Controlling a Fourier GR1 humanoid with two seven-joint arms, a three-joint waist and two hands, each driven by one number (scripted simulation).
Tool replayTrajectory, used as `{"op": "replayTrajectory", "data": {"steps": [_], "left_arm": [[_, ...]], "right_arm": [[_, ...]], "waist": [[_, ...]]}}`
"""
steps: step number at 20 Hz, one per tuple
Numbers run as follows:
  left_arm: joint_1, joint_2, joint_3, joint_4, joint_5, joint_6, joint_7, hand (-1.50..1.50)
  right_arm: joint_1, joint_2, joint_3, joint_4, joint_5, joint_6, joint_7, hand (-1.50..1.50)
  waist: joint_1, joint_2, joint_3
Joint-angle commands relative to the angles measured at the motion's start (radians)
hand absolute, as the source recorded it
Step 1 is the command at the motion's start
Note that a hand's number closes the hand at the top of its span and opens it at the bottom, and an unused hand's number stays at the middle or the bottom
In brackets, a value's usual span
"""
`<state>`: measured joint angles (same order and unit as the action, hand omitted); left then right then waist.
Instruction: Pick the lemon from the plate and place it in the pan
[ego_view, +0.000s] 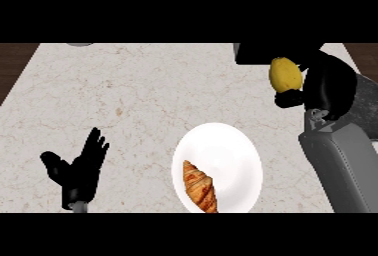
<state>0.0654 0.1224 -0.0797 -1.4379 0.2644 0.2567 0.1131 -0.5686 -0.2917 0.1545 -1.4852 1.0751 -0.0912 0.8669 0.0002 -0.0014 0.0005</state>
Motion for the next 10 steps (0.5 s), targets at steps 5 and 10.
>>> {"op": "replayTrajectory", "data": {"steps": [5,10], "left_arm": [[0.025,-0.043,-0.025,0.027,-0.03,-0.007,-0.059,0.0],[-0.02,-0.003,0.018,0.048,-0.001,-0.056,-0.038,0.0]], "right_arm": [[0.017,-0.123,-0.197,0.259,-0.059,-0.183,-0.244,1.5],[-0.124,-0.152,-0.284,0.619,-0.068,-0.329,-0.402,1.5]], "waist": [[0.007,0.004,0.0],[0.023,0.01,0.0]]}}
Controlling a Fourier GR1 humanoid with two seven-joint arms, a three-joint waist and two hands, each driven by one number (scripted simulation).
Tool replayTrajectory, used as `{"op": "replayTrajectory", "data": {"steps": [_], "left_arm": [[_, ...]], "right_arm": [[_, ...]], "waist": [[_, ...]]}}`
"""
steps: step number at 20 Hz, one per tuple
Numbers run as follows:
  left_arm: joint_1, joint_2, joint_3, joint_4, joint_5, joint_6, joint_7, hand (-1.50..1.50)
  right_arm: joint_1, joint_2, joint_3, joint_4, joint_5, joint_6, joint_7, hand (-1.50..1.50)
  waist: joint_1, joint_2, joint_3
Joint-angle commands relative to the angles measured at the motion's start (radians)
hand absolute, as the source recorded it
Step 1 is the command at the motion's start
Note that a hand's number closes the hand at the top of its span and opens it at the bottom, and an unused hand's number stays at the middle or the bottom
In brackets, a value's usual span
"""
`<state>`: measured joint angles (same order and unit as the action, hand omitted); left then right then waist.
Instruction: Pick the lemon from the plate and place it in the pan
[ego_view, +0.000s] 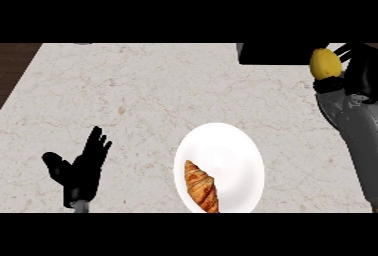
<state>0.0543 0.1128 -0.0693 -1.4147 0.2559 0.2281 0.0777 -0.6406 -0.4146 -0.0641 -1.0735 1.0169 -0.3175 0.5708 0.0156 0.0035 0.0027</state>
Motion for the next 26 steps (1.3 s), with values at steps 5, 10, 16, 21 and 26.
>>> {"op": "replayTrajectory", "data": {"steps": [5,10,16,21,26], "left_arm": [[-0.011,-0.002,0.002,0.016,0.005,-0.023,0.005,0.0],[-0.042,0.022,0.021,0.007,0.025,-0.046,0.036,0.0],[-0.061,-0.015,-0.012,0.004,-0.01,-0.005,0.034,0.0],[-0.039,-0.008,-0.022,0.008,-0.001,-0.046,0.019,0.0],[-0.042,-0.023,-0.027,0.01,-0.019,-0.01,0.027,0.0]], "right_arm": [[-0.061,-0.138,-0.194,0.435,-0.124,-0.196,-0.342,1.5],[-0.109,-0.202,-0.273,0.628,-0.181,-0.244,-0.519,1.5],[-0.146,-0.267,-0.263,0.805,-0.14,-0.089,-0.455,-1.5],[-0.13,-0.253,-0.304,0.835,-0.171,-0.183,-0.574,-1.5],[-0.177,-0.231,-0.442,0.797,-0.335,-0.139,-0.75,-1.5]], "waist": [[0.019,0.012,0.0],[0.043,0.023,0.003],[0.065,0.032,0.004],[0.077,0.039,0.007],[0.056,0.03,0.01]]}}
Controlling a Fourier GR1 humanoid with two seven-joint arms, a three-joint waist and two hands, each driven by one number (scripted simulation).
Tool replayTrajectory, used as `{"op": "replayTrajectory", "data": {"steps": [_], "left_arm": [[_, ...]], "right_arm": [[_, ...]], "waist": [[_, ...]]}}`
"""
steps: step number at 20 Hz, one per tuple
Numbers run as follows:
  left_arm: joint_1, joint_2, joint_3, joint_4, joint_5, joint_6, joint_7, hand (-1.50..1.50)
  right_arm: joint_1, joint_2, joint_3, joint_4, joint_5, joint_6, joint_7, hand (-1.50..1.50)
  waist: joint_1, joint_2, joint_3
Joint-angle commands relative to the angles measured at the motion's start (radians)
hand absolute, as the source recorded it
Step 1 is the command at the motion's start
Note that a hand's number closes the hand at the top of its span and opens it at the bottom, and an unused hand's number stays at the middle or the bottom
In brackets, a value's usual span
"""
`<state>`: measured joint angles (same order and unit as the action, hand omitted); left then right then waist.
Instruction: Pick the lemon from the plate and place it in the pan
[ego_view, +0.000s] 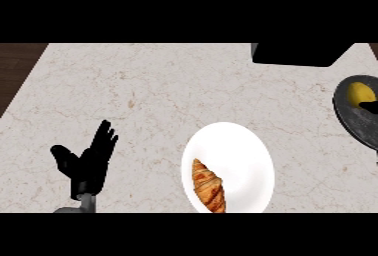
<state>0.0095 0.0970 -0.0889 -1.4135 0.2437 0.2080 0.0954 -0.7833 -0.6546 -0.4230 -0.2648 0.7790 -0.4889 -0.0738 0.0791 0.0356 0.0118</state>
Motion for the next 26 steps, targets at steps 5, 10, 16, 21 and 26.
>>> {"op": "replayTrajectory", "data": {"steps": [5,10,16,21,26], "left_arm": [[0.011,0.008,0.02,0.009,0.015,-0.005,0.008,0.0],[0.039,0.002,0.019,0.009,0.003,0.005,-0.016,0.0],[0.069,0.01,0.017,-0.043,-0.001,0.02,0.022,0.0],[0.083,0.026,0.037,-0.048,0.0,0.013,0.031,0.0],[0.027,-0.011,0.063,0.059,0.002,-0.006,-0.046,0.0]], "right_arm": [[-0.026,0.014,-0.26,-0.025,-0.299,0.126,-0.266,-1.5],[0.01,-0.066,-0.378,0.014,-0.437,0.37,-0.356,-1.5],[0.114,-0.151,-0.454,0.046,-0.54,0.654,-0.469,-1.5],[0.147,-0.137,-0.409,0.03,-0.545,0.77,-0.505,-1.5],[0.224,-0.124,-0.395,0.005,-0.598,0.791,-0.545,-1.5]], "waist": [[-0.029,-0.007,0.0],[-0.048,-0.016,-0.004],[-0.059,-0.025,-0.006],[-0.061,-0.031,-0.01],[-0.069,-0.031,-0.01]]}}
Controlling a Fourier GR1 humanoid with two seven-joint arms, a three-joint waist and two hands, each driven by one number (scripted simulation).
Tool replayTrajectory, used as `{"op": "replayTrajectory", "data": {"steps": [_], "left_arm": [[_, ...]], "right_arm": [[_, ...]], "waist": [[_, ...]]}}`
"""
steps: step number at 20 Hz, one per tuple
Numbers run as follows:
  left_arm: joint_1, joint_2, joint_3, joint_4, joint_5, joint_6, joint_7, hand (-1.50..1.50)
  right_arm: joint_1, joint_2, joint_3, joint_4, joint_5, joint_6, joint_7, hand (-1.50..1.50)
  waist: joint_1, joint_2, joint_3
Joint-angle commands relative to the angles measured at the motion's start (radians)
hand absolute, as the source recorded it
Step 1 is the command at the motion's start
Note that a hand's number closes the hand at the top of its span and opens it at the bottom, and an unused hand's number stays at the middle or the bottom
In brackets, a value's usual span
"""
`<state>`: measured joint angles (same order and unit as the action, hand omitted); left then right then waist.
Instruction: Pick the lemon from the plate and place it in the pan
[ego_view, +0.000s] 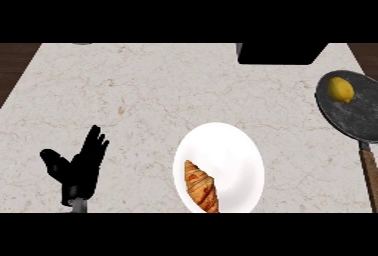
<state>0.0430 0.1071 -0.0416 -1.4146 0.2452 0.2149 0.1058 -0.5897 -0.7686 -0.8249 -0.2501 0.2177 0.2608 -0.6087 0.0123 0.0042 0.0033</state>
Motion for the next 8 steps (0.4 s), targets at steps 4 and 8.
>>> {"op": "replayTrajectory", "data": {"steps": [4,8], "left_arm": [[0.063,-0.031,-0.032,-0.088,-0.031,0.029,0.03,0.0],[0.054,-0.017,-0.001,-0.054,-0.025,0.004,0.013,0.0]], "right_arm": [[0.133,0.029,0.033,-0.1,-0.086,0.043,0.015,-1.5],[0.171,0.036,0.053,-0.199,-0.137,0.012,0.081,-1.5]], "waist": [[-0.013,-0.006,-0.004],[-0.017,-0.007,-0.004]]}}
